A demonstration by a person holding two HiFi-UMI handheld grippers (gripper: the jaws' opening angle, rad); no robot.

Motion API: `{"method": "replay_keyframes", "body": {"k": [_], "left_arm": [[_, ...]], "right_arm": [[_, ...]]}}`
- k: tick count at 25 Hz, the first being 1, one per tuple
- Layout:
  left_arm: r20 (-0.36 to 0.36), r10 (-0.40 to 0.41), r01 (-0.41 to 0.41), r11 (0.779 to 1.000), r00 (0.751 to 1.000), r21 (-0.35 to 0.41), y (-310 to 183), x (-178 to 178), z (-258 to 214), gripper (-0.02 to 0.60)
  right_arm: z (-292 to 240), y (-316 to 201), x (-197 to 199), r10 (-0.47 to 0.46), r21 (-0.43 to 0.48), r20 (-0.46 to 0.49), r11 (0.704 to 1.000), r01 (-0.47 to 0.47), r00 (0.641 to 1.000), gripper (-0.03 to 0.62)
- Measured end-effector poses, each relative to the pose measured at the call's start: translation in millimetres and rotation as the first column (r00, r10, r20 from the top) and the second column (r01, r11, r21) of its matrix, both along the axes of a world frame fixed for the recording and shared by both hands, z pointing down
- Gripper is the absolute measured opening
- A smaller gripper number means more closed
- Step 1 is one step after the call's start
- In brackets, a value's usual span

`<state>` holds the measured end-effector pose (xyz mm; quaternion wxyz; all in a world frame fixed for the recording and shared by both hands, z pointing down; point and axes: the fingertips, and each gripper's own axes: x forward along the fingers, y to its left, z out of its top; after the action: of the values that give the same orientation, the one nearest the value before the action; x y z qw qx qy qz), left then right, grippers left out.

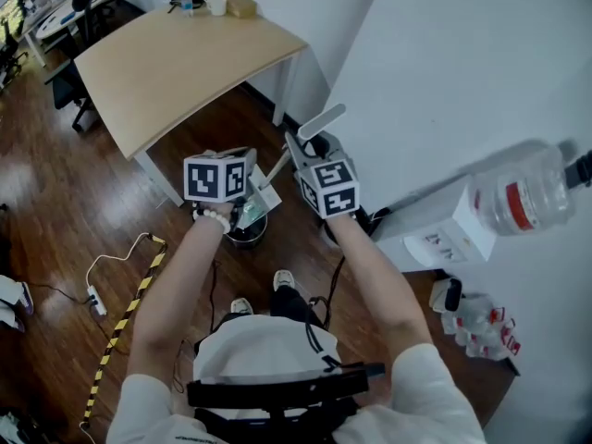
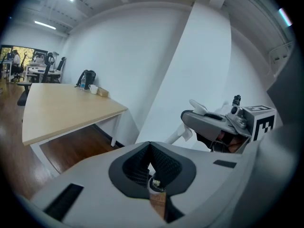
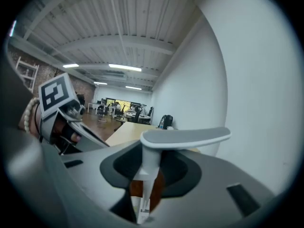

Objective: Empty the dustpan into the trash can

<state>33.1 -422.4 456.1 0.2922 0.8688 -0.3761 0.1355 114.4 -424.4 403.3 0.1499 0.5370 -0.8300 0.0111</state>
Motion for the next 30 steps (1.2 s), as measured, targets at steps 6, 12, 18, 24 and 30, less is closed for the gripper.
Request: {"method": "replay_keyframes", "body": {"k": [6,12,18,24,30], "left_arm": [[0.001,0.02,-0.02,1.0,1.0,-0.005,36.2,-10.3,3.7,-0.005],[-0.002,-0.021,0.021,1.0,1.0,-0.004,58.5,-25.2,3.4,-0.005],[-0.002,-0.067,0.067,0.998,0.998,-0.006,82.1,-30.2,3.7,-0.005],[0.007,-0.099,0.099,0.995,0.995,-0.015,104.7,-33.9,8.0,-0.005],[0.012,-0.123,0.123,0.992,0.992,-0.001,126.5,-35.6,1.5,-0.005]], "right_arm": [[2.6,34.6,-30.2,-0.082,0.05,-0.087,0.995,0.086,0.993,0.118],[6.5,63.9,-52.0,-0.157,0.07,-0.153,0.983,0.169,0.976,0.118],[9.7,96.3,-65.8,-0.26,0.081,-0.226,0.955,0.284,0.939,0.118],[16.5,123.7,-75.3,-0.305,0.083,-0.258,0.938,0.335,0.917,0.118],[24.9,147.7,-75.4,-0.347,0.07,-0.297,0.921,0.383,0.89,0.119]]}}
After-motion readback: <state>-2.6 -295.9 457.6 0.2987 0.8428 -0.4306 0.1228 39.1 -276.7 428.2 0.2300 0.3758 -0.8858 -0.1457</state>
